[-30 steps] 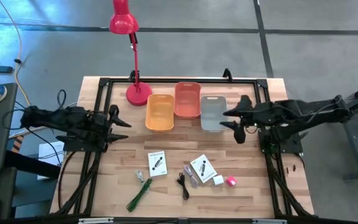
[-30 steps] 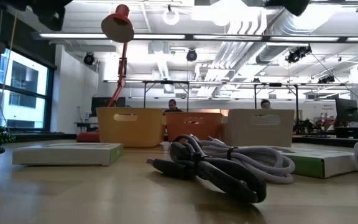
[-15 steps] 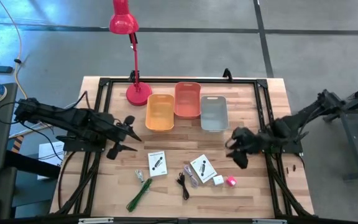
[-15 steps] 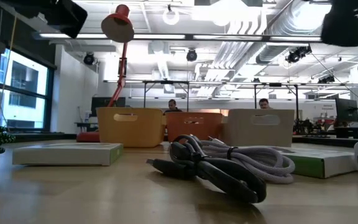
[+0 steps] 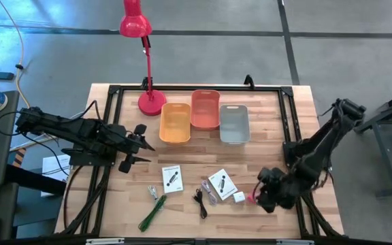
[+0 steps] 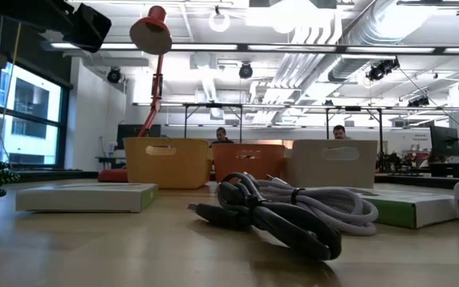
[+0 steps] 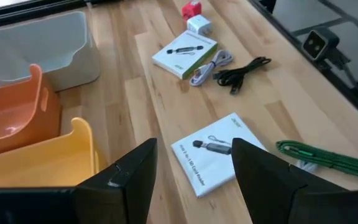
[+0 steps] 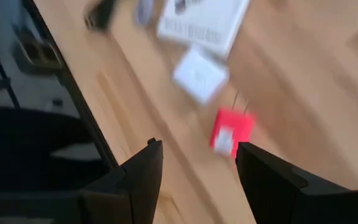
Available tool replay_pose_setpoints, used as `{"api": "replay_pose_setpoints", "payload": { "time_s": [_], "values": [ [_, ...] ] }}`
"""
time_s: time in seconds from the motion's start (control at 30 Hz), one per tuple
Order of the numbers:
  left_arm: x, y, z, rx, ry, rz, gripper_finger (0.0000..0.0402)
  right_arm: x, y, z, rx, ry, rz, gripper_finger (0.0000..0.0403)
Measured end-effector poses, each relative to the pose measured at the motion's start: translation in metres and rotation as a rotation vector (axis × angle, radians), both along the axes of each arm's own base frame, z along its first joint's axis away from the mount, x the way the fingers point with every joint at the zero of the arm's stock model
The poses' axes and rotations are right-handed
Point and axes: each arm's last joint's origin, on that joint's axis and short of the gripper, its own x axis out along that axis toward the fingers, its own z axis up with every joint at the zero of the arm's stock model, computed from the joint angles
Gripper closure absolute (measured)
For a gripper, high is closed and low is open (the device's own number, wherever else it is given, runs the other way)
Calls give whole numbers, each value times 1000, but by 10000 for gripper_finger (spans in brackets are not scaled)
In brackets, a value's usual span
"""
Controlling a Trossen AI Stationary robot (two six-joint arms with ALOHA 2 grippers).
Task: Pick and place items into bin
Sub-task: Put the pink charger adaptor into the gray bin
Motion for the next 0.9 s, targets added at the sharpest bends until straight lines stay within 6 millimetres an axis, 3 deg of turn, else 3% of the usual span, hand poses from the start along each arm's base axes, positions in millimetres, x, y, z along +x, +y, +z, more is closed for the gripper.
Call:
{"api": "replay_pose_setpoints", "payload": {
  "time_s": [0.17,0.33,0.57,0.9],
  "values": [
    [-1,0,-2,15,18,-1,208,3,21,-23,59,123,-4,202],
    [-2,1,-2,37,28,14,208,10,28,-31,74,103,-24,172],
    [-2,2,-2,53,27,32,208,9,26,-42,-14,145,-36,138],
    [-2,3,-3,79,28,60,208,17,15,-49,-118,156,-23,135]
  ]
}}
